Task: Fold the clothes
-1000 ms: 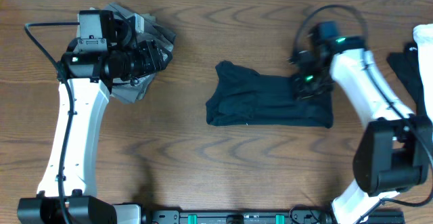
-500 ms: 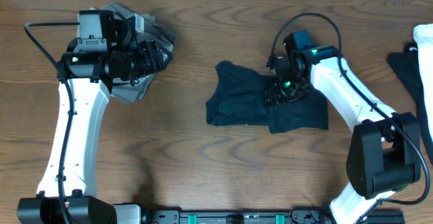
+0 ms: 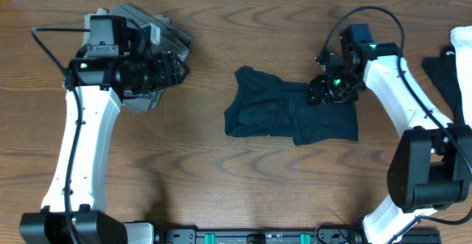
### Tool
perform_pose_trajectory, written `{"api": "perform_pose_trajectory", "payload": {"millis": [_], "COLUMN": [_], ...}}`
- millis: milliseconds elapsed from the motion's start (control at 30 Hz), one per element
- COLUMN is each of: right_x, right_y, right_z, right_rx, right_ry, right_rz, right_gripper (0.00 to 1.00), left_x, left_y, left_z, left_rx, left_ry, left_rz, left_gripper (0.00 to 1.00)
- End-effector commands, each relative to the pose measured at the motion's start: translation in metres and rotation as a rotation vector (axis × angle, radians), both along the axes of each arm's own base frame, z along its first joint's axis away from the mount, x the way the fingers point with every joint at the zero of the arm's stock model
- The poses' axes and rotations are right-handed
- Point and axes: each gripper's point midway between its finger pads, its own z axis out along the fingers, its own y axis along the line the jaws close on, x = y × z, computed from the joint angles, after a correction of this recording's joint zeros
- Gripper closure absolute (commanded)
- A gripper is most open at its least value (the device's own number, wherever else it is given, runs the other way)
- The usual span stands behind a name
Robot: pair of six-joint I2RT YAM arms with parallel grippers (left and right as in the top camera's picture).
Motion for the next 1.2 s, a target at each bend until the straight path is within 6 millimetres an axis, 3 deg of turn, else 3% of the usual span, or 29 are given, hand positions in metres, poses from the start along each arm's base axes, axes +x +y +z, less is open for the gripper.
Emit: {"api": "perform_pose_trajectory", "payload": {"millis": [0, 233, 333, 467, 700, 967, 1133, 1167], "right_x": [0.015, 0.030, 0.029, 0.027, 0.024, 0.023, 0.022, 0.021], "right_y": [-0.007, -0.034, -0.041, -0.047, -0.051, -0.051, -0.051, -0.051], "right_z": [0.017, 0.045, 0.056, 0.070, 0.087, 0.093, 0.092, 0.092], "right_rx": [0.095, 0.160, 0.153, 0.139, 0.113, 0.112, 0.113, 0.113], "right_ry": [-0.050, -0.124, -0.154, -0.195, -0.248, -0.264, -0.258, -0.256], "right_rz": [-0.046, -0.130, -0.146, -0.142, -0.137, -0.136, -0.137, -0.137], "right_gripper": [0.48, 0.51, 0.51, 0.51, 0.52, 0.56, 0.57, 0.57], "left_x": [-0.010, -0.016, -0.018, -0.017, -0.013, -0.015, -0.011, -0.011], "left_y": [-0.031, -0.084, -0.112, -0.126, -0.135, -0.149, -0.158, -0.160], "left_z": [-0.034, -0.110, -0.130, -0.155, -0.177, -0.204, -0.205, -0.204], "left_rx": [-0.064, -0.089, -0.167, -0.180, -0.170, -0.170, -0.176, -0.176], "left_ry": [0.073, 0.250, 0.291, 0.347, 0.351, 0.383, 0.354, 0.349], "left_rz": [-0.142, -0.298, -0.355, -0.336, -0.349, -0.352, -0.361, -0.364], "left_gripper": [0.31, 0.28, 0.27, 0.27, 0.26, 0.28, 0.43, 0.51]}}
